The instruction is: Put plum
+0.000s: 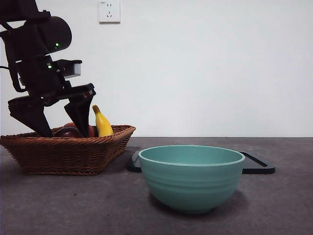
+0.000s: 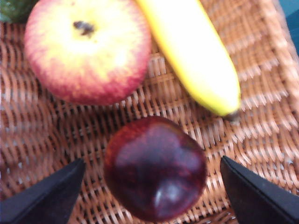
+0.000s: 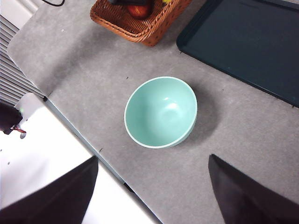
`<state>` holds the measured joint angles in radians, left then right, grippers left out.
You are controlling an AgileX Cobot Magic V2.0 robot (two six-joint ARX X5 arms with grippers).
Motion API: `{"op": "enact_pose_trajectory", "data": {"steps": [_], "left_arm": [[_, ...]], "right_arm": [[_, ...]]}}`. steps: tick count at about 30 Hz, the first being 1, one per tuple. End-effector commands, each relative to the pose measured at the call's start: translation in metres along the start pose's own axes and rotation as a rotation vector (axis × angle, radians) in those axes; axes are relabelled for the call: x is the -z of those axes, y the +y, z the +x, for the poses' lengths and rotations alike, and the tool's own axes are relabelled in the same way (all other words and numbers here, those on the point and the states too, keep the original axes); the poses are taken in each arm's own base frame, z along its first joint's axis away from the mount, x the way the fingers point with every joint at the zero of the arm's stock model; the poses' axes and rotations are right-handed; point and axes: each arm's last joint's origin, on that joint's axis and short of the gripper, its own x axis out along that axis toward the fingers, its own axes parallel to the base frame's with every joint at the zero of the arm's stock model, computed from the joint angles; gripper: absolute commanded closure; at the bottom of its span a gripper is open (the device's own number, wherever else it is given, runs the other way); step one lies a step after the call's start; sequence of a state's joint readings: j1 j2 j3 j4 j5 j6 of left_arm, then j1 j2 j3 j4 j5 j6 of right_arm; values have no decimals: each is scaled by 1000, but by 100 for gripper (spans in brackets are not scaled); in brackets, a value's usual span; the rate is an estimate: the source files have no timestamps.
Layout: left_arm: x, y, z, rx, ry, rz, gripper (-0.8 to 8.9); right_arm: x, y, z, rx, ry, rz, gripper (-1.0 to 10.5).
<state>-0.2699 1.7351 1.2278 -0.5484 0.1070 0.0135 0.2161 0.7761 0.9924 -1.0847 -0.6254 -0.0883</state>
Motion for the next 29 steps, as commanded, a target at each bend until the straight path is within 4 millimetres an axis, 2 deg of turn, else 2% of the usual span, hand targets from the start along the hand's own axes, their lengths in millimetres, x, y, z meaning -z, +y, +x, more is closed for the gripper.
{"op": "enact_pose_trajectory", "data": {"steps": [1, 12, 16, 22, 26, 29], "left_arm": [[-6, -2, 6, 0, -13, 20, 354], [-3, 0, 20, 1, 22, 16, 357], [-4, 0, 20, 1, 18, 17, 470], [-4, 0, 20, 2, 21, 16, 485], [-4, -1, 15, 2, 14, 16, 484], [-7, -4, 1, 4, -24, 24, 484]], "right_arm": [[-4, 2, -2, -5, -13, -3, 569], [-4, 2, -2, -5, -13, -3, 570], [-4, 2, -2, -6, -13, -3, 570], [-4, 2, -2, -5, -13, -3, 569], [-4, 2, -2, -5, -13, -3, 570], [-4, 2, -2, -5, -13, -3, 569]]}}
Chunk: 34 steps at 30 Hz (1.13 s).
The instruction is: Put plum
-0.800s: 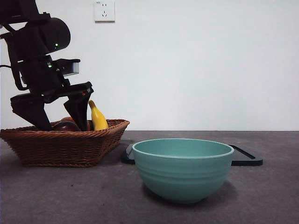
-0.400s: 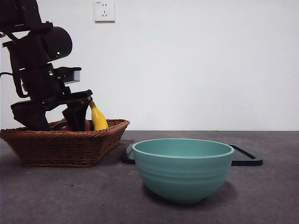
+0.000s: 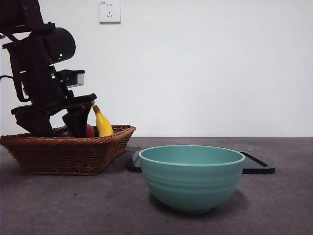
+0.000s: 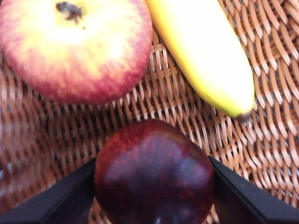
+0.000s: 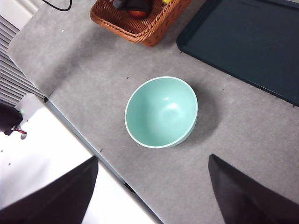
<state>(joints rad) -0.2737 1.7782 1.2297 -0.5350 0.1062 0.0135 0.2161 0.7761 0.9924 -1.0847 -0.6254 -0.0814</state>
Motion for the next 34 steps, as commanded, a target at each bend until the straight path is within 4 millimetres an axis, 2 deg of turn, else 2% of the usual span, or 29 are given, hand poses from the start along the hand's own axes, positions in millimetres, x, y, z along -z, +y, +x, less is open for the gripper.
{"op": "enact_pose_trajectory", "data": {"steps": [1, 5, 10, 15, 18, 22, 27, 30, 34], "left_arm": [[-9, -5, -19, 3, -67, 27, 484], [-10, -15, -49, 38, -132, 50, 484], [-4, -37, -89, 127, -187, 104, 484], [9, -71, -120, 253, -202, 199, 484], [16, -94, -130, 302, -207, 268, 484], [25, -124, -132, 363, -193, 356, 484], [33, -159, -123, 426, -172, 465, 484], [37, -175, -111, 450, -145, 504, 484], [44, -197, -80, 446, -72, 571, 484]], "right_arm": [[-4, 2, -2, -5, -13, -10, 569], [-4, 2, -2, -5, -13, -10, 569], [-4, 2, -2, -1, -14, -11, 570], [-4, 2, -2, 3, -13, -11, 570], [-4, 1, -2, 15, -12, -11, 570], [-4, 1, -2, 21, -12, -11, 569], [-4, 1, -2, 21, -12, -11, 570], [-4, 1, -2, 21, -11, -11, 569], [-4, 1, -2, 21, -11, -11, 569]]}}
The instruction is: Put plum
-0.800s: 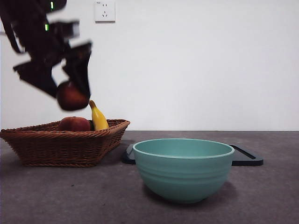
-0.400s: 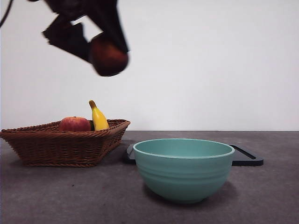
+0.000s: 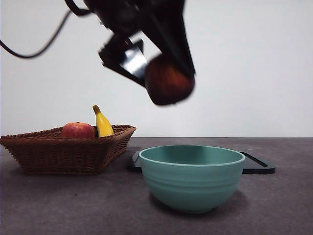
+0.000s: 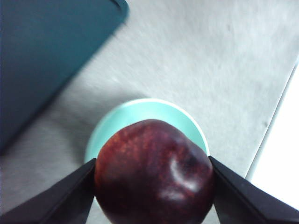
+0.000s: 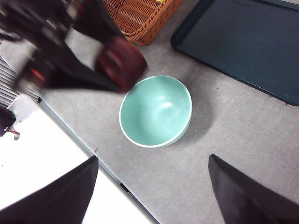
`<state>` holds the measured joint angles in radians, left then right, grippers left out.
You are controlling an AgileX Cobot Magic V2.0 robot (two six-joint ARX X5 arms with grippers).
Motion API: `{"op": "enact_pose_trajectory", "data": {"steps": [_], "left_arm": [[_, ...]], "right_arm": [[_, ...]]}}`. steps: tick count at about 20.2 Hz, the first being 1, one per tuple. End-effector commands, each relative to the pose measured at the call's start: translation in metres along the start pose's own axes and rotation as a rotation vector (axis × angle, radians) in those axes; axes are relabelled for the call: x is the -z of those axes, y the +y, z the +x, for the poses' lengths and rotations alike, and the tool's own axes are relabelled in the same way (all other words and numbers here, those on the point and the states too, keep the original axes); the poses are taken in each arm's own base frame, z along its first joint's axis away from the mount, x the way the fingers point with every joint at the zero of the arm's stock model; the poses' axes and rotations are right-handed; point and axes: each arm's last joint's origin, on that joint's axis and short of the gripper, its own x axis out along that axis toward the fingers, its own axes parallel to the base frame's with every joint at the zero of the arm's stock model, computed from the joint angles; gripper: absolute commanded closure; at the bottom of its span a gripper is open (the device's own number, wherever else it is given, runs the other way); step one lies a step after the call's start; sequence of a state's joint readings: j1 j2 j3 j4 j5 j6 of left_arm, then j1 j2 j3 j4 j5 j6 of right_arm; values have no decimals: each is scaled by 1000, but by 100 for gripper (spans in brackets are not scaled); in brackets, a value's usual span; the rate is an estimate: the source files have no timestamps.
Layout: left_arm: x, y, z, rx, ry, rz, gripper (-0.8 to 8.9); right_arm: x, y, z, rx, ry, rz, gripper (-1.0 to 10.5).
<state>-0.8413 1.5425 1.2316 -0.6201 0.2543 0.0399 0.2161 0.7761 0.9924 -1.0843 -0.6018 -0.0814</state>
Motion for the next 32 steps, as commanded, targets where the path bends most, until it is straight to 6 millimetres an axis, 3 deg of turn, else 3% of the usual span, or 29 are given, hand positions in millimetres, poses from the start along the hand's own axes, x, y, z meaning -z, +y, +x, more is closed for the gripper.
{"op": "enact_pose_trajectory", "data": {"steps": [1, 9, 15, 23, 26, 32], "left_arm": [[-4, -4, 21, -15, 33, 52, 484], [6, -4, 75, -27, 137, 96, 484], [12, -2, 96, -43, 185, 123, 484], [14, -8, 100, -32, 197, 142, 462], [14, -10, 100, -29, 198, 146, 367], [11, -12, 92, -31, 177, 149, 376]], "right_arm": [[-4, 2, -2, -3, -13, -10, 569], [-4, 2, -2, -3, -13, -11, 570], [-4, 2, -2, -3, -13, -11, 570], [-4, 2, -2, -3, -13, -11, 570], [-4, 2, -2, -3, -13, -11, 570], [-4, 2, -2, -3, -13, -11, 569]]}}
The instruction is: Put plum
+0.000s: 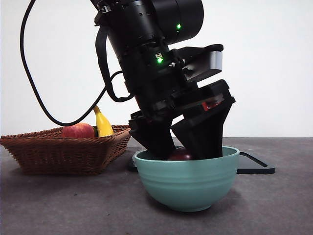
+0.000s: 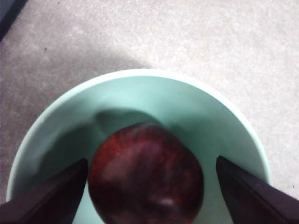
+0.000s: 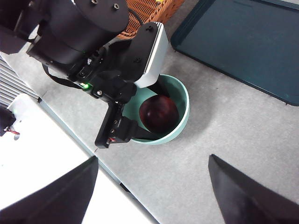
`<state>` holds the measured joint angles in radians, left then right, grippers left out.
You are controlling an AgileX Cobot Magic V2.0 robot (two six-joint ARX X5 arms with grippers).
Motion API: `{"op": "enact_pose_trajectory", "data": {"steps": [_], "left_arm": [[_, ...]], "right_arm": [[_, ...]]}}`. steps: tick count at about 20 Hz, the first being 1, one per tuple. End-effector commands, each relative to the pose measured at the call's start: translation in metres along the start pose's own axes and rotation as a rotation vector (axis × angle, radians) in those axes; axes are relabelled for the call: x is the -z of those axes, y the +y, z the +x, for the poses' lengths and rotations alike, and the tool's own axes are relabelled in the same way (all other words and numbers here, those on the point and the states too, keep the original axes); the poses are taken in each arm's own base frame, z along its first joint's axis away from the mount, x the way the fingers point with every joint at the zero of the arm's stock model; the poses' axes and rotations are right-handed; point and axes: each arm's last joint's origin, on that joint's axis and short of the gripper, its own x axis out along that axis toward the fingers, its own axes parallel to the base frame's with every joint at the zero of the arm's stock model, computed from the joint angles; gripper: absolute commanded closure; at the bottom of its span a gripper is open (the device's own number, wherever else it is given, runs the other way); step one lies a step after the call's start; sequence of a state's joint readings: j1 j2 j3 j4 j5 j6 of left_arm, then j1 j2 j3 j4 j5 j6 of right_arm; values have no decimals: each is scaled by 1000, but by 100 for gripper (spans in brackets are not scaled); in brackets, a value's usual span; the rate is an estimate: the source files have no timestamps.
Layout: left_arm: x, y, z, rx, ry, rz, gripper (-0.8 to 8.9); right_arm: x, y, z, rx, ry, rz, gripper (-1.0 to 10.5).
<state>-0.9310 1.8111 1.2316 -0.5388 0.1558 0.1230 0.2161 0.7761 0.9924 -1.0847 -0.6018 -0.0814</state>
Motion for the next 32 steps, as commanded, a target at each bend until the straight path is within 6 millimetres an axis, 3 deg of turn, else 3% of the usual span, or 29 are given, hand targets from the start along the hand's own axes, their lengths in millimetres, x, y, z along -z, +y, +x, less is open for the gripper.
{"op": "enact_pose_trajectory", "data": {"steps": [1, 7, 12, 17, 21, 26, 32], "left_arm": [[-8, -5, -10, -2, -41, 31, 377], [-14, -6, -65, -31, -201, 21, 376], [-8, 7, -130, -86, -375, -72, 377], [19, 27, -205, -199, -555, -169, 377], [50, 33, -242, -275, -575, -239, 377], [80, 28, -256, -217, -539, -280, 377], [118, 17, -215, -32, -443, -317, 377]], "right_arm": [[-4, 2, -2, -3, -13, -11, 569], [-4, 2, -2, -3, -13, -11, 570], [-4, 2, -2, -3, -13, -11, 570], [-4, 2, -2, -3, -13, -11, 569], [-4, 2, -2, -2, -13, -12, 569], [-5, 2, -2, -2, -19, -15, 570], [-6, 2, -2, -1, -26, -20, 570]]}}
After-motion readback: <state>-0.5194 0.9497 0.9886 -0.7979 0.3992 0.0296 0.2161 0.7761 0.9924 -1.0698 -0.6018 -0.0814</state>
